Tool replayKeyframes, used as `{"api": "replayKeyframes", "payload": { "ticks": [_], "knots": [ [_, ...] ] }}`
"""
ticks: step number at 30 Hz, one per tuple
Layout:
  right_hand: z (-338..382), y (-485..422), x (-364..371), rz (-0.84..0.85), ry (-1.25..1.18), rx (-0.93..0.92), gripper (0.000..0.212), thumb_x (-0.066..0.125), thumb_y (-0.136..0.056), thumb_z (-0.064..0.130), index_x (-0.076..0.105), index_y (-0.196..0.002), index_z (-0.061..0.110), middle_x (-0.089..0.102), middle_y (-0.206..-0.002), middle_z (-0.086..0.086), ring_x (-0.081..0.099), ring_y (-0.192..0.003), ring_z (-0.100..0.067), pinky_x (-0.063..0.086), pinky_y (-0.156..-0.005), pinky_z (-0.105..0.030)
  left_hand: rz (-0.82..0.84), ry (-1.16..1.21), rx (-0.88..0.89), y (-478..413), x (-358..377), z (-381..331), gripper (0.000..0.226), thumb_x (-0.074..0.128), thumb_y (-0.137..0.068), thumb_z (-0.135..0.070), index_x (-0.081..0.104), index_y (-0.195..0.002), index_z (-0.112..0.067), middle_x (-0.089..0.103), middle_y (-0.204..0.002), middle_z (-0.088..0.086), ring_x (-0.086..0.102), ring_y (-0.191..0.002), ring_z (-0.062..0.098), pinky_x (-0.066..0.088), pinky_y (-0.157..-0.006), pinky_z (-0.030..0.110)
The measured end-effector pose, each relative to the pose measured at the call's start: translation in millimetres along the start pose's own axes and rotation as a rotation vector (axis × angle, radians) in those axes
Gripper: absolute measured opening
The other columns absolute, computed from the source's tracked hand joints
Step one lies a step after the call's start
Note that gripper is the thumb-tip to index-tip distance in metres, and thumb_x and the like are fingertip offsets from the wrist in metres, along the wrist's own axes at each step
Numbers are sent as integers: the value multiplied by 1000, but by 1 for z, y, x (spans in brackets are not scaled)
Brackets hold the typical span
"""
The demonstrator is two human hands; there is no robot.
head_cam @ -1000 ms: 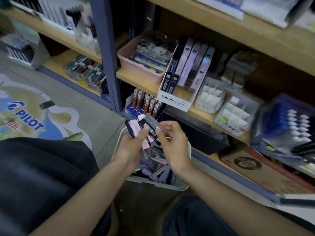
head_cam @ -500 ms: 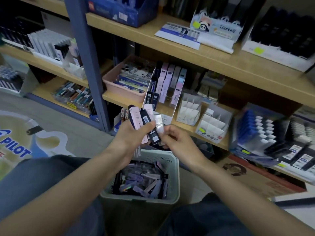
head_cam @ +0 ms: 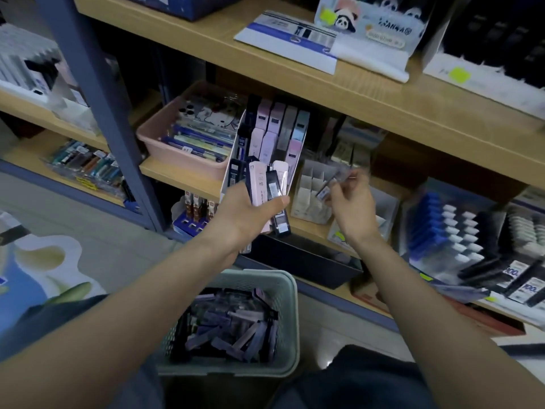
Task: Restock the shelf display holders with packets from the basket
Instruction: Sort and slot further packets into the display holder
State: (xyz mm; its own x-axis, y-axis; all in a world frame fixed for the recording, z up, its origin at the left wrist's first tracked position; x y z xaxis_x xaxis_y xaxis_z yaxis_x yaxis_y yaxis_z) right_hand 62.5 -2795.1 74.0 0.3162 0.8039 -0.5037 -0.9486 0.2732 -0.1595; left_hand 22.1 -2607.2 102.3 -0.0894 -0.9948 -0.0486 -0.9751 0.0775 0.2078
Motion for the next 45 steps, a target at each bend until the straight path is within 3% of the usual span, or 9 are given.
{"api": "replayKeyframes", "payload": {
  "ticks": [3,8,15,19,28,32,36,41,45],
  "knots": [
    [-9,-23,11,-47,21,-26,11,48,-95,13,40,-96,20,52,-80,11,55,-79,-9,41,-64,-5,46,36,-2,-12,10,1,21,63,-88,-21,61,-109,-21,65,-92,-10,60,-83,1,50,-66,12],
    [-16,-51,28,-94,40,-102,11,50,-93,7,42,-96,14,54,-87,2,54,-79,-11,37,-67,-5,47,111,-47,-34,13,5,17,62,-89,-19,62,-105,-23,65,-94,-9,60,-85,5,52,-62,13],
    [-19,-68,43,-95,410,-225,22,45,-97,18,52,-115,9,59,-104,-8,53,-100,-23,40,-78,-32,54,162,-95,-51,4,11,10,62,-89,-18,63,-95,-26,66,-88,-9,62,-78,6,54,-59,13],
    [-22,-77,45,-90,600,-209,23,46,-96,23,57,-115,17,52,-119,-11,41,-116,-28,32,-91,-33,62,199,-96,-54,0,13,13,62,-88,-20,59,-85,-32,66,-87,-9,63,-80,6,54,-59,12],
    [-16,-80,50,19,430,-140,22,57,-89,12,55,-110,18,65,-97,4,61,-98,-21,46,-92,-45,68,218,-104,-54,-4,14,12,62,-89,-19,60,-88,-31,66,-88,-9,63,-81,7,53,-57,12],
    [-16,-75,45,84,552,-156,29,57,-89,11,54,-117,12,57,-118,-7,49,-115,-25,40,-98,-41,57,222,-128,-54,-4,15,11,63,-88,-18,60,-89,-28,66,-88,-7,63,-79,7,54,-56,13],
    [5,-43,33,-89,382,-204,21,55,-92,13,55,-112,6,55,-109,-8,54,-100,-20,44,-89,-34,32,218,-150,-54,-3,15,12,64,-87,-17,60,-96,-24,66,-87,-5,62,-76,8,53,-53,13],
    [47,4,44,356,-34,142,27,46,-96,39,61,-99,17,64,-90,2,61,-88,-15,51,-87,-39,28,160,-96,-54,-1,15,15,70,-82,-14,63,-88,-26,69,-83,-8,65,-76,4,50,-53,13],
    [50,16,41,389,-56,186,19,68,-84,32,64,-93,15,65,-87,5,64,-84,-9,57,-79,-33,72,10,-9,-48,4,13,18,73,-77,-8,66,-84,-23,66,-65,-18,62,-66,-9,43,-50,4]
  ]
}}
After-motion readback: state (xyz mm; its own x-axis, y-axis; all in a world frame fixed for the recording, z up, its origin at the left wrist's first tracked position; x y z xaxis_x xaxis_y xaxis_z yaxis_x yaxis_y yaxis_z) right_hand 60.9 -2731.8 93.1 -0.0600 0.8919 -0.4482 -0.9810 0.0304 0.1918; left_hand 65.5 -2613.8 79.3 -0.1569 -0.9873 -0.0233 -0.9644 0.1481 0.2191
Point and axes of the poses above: each hand's wrist, its own y-axis away from the middle knuckle, its own x-axis out of the palm, z = x × y, the point moved 2 cm from there along -y, towards the middle knuckle
